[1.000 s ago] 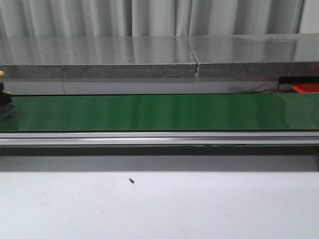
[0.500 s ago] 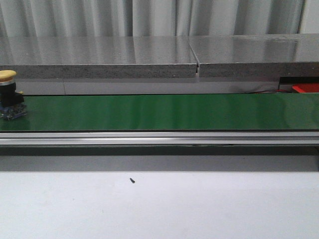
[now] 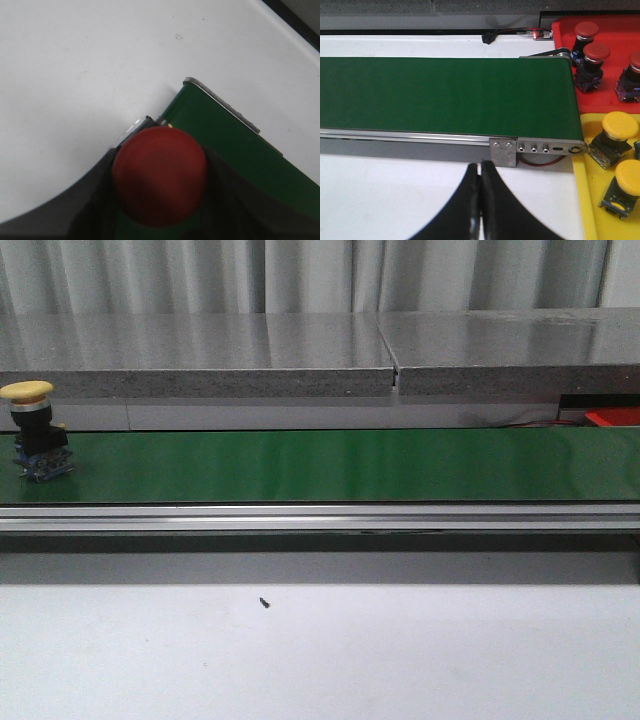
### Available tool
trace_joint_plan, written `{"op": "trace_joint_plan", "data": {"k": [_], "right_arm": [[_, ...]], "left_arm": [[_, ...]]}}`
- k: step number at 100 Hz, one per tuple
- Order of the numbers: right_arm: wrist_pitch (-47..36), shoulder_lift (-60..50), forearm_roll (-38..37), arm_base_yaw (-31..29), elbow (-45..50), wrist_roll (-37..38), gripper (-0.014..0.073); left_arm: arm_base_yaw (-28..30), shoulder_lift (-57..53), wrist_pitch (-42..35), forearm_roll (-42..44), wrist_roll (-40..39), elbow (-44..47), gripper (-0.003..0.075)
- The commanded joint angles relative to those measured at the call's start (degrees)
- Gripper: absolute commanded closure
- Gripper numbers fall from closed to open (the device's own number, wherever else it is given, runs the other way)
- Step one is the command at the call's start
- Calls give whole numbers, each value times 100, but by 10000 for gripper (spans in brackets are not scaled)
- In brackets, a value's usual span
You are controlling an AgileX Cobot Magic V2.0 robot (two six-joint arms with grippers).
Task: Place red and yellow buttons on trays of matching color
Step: 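Grasp the red button with the left gripper and lift it, then set the red button on the belt behind the yellow one, release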
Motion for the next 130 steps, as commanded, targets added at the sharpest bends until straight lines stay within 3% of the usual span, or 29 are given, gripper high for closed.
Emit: {"op": "trace_joint_plan", "data": {"k": [1,50,60,72,77,107,130], "right_arm": [[-434,4,30,-10,-137,-58,661],[-434,4,30,-10,-137,-58,661],[-434,4,30,-10,-137,-58,661],[-434,4,30,-10,-137,-58,661],[-434,4,30,-10,-137,-58,661],[-434,4,30,-10,-137,-58,661],[-434,4,30,-10,-137,-58,661]], "left_arm": [[-139,-297,-96,-82,16,-119,573],[-367,114,339,-348,16,-119,559],[-367,169,367,-387,153,-119,486],[-367,145,382,-434,196,-119,328],[-367,122,395,-434,206,-119,307],[-367,-412,431,-434,477,-119,374],[-367,-954,646,-434,788,-119,375]]}}
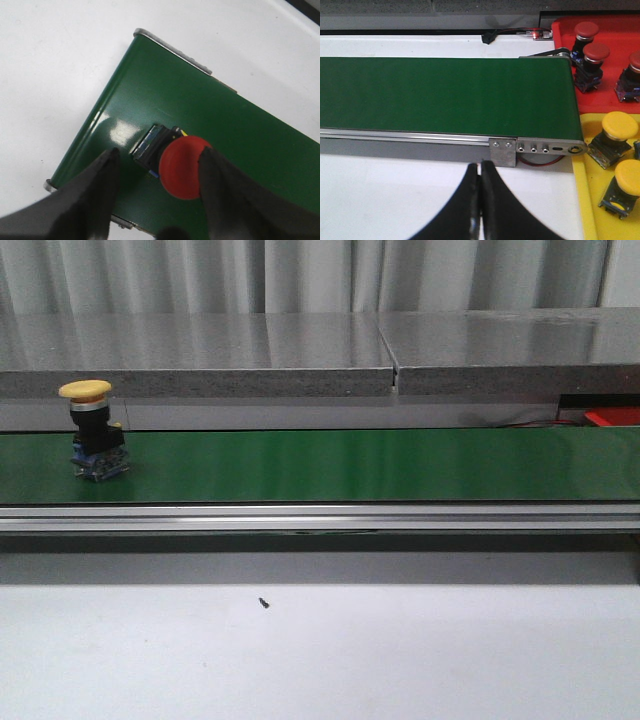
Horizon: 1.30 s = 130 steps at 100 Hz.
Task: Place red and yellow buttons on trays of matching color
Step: 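Set the red button on the belt behind the yellow one, release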
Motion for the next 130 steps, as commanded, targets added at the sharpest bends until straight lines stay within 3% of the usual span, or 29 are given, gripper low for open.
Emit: {"op": "trace_joint_plan", "data": {"k": [1,14,21,44,78,130], "right_arm": [[-434,4,30,-10,-137,-58,661],[-434,4,30,-10,-137,-58,661],[-434,4,30,-10,-137,-58,661],[-434,4,30,-10,-137,-58,661],[-434,4,30,-10,-137,-58,661],[-434,4,30,-10,-137,-58,661]], "left_arm": [[-35,-500,-68,-78,169,-144,375],[-202,-842,-68,-78,738,-144,381],[-393,-999,-16,-78,1052,-144,422],[-1350,-1400,49,-78,1598,-144,736],[-2445,-2061,-445,-66,1744,398,738],[-2531,-4923,-989,-94,1744,2820,738]]}}
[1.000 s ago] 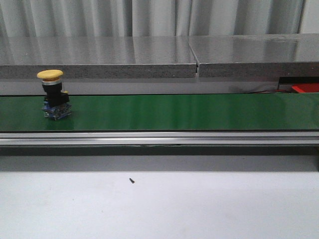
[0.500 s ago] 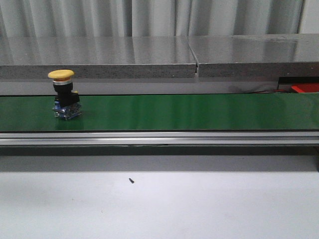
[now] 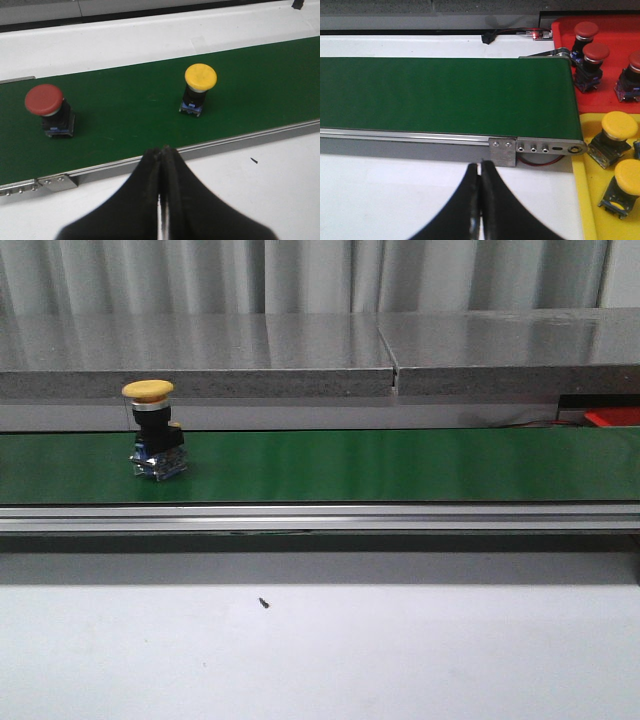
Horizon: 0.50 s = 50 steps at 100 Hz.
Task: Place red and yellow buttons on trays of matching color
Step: 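Set the red button on the belt behind the yellow one, release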
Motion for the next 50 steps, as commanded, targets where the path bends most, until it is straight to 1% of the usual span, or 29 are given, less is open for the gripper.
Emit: {"op": "trace_joint_plan", "data": {"k": [1,21,36,50], "right_arm": [[-434,4,30,-10,-137,-58,661],[-506,4,30,-10,-137,-58,661],[-454,4,30,-10,-137,-58,661],[-420,4,30,-10,-137,-58,661]], "left_arm": [[-31,-713,-398,-104,11,271,738],[-31,-2113,-352,-113,11,1092,738],[-31,-3014,-117,-115,11,1380,738],[-31,-3537,-77,-104,11,1559,738]]}}
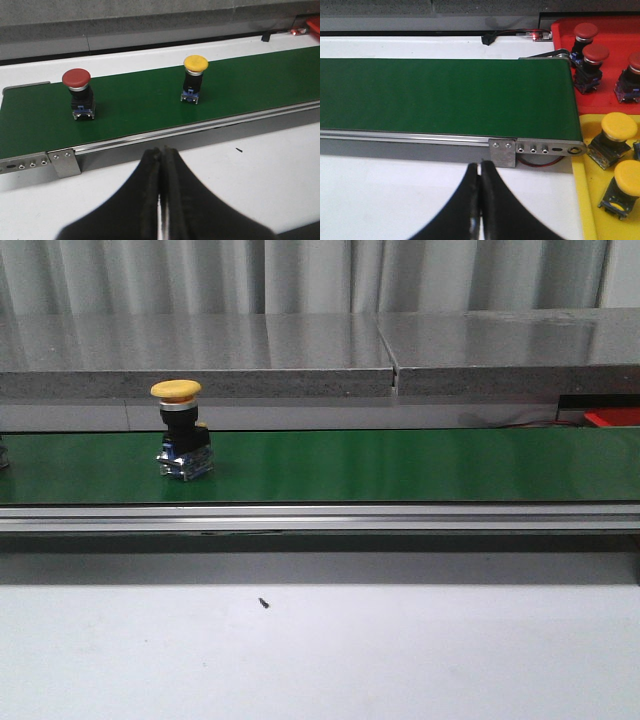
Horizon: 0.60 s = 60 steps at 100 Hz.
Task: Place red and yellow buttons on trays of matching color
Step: 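Set the red button on the belt behind the yellow one, release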
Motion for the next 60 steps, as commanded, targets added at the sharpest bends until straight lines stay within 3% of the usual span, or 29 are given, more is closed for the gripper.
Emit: {"op": "trace_joint_plan", "data": {"k": [1,29,50,60], "right_arm": [[-399,4,36,-10,-137,-58,661],[-356,151,35,-10,-264,-105,661],[-104,951,35,-10,-877,-484,655],[-64,1487,35,-10,-1234,-719,604]], "left_arm": [[-31,-211,-343,-104,11,-60,738],[-31,-400,-302,-104,11,-23,738],[-31,-400,-302,-104,11,-23,738],[-31,-400,-302,-104,11,-23,738]]}}
